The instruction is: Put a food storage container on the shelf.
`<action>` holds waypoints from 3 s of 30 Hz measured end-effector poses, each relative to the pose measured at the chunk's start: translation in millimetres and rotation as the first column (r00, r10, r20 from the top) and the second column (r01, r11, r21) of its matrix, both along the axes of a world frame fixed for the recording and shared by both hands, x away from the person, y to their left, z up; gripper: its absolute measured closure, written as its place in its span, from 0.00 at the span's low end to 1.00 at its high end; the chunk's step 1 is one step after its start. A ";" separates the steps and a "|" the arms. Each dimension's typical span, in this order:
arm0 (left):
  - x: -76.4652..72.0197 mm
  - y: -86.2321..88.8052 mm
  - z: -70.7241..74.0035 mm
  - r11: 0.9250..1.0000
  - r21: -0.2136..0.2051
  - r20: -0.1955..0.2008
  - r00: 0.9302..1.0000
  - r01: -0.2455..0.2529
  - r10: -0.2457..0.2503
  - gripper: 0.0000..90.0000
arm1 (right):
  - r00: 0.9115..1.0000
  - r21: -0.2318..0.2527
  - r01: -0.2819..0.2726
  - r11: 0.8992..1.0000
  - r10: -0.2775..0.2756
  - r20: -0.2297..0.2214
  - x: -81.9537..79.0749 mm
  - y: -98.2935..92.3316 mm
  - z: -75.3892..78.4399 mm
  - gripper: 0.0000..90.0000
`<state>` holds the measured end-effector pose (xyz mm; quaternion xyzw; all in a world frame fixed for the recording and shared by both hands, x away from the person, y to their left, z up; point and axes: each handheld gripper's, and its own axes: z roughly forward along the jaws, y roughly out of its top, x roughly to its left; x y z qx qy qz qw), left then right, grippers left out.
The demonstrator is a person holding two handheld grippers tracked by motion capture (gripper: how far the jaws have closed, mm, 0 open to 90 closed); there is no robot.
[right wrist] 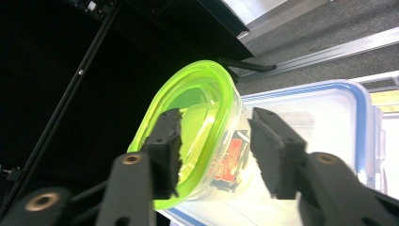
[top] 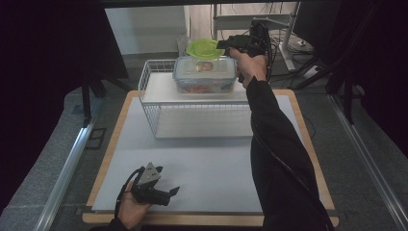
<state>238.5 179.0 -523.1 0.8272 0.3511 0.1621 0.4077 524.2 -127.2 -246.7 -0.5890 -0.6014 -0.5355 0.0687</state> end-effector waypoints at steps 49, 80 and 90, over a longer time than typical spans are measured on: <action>0.4 -3.3 -1.7 1.000 0.006 -0.004 1.000 0.000 0.000 0.07 | 0.910 -0.277 -0.235 0.932 0.311 0.274 -73.7 -40.9 -37.0 0.11; 0.2 -5.2 -2.4 1.000 0.014 -0.005 1.000 0.003 -0.003 0.07 | 0.842 -0.487 -0.240 0.840 0.430 0.326 -152.5 -57.3 -123.4 0.04; 0.3 -5.3 -2.5 1.000 0.018 -0.006 1.000 0.006 -0.006 0.07 | 0.835 -0.554 -0.243 0.797 0.462 0.299 -179.9 -66.0 -155.9 0.00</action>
